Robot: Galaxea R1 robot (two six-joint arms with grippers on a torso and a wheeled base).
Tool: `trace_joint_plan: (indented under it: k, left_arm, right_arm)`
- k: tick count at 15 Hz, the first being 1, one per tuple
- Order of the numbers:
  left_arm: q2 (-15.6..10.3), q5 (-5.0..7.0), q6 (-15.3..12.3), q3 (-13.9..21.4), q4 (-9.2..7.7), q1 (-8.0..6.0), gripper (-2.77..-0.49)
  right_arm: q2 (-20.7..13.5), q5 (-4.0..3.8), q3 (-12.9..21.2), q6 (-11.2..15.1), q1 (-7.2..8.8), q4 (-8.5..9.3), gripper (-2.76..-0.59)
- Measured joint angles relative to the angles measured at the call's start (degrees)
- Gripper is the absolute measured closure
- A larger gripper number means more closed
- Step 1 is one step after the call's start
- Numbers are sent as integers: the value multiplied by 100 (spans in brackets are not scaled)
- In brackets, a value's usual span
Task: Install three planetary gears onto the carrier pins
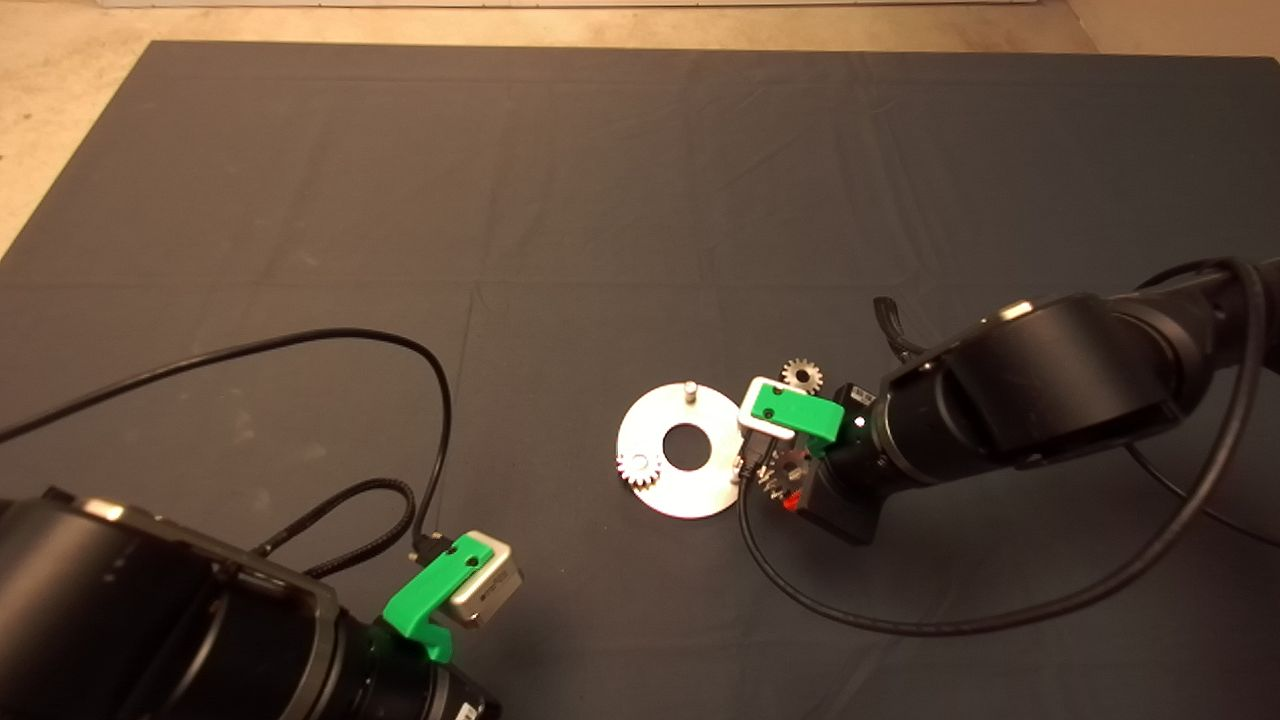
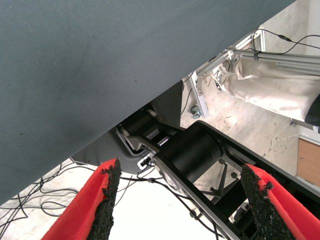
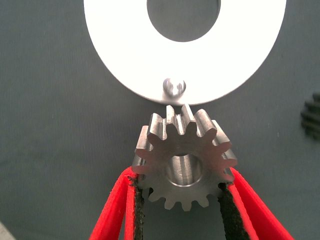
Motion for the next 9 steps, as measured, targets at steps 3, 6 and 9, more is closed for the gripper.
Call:
trace_joint_plan:
  k: [3, 6, 9]
  left_arm:
    - [-5, 0, 1, 0, 0, -1, -165]
    - [-29, 0, 0, 0, 0, -2, -165]
    - [-31, 0, 2, 0, 1, -2, -165]
  right_arm:
    - [395, 29, -378, -12, -1, 2, -84]
    - [568, 40, -514, -17, -1, 5, -84]
    - [566, 33, -537, -23, -1, 5, -84]
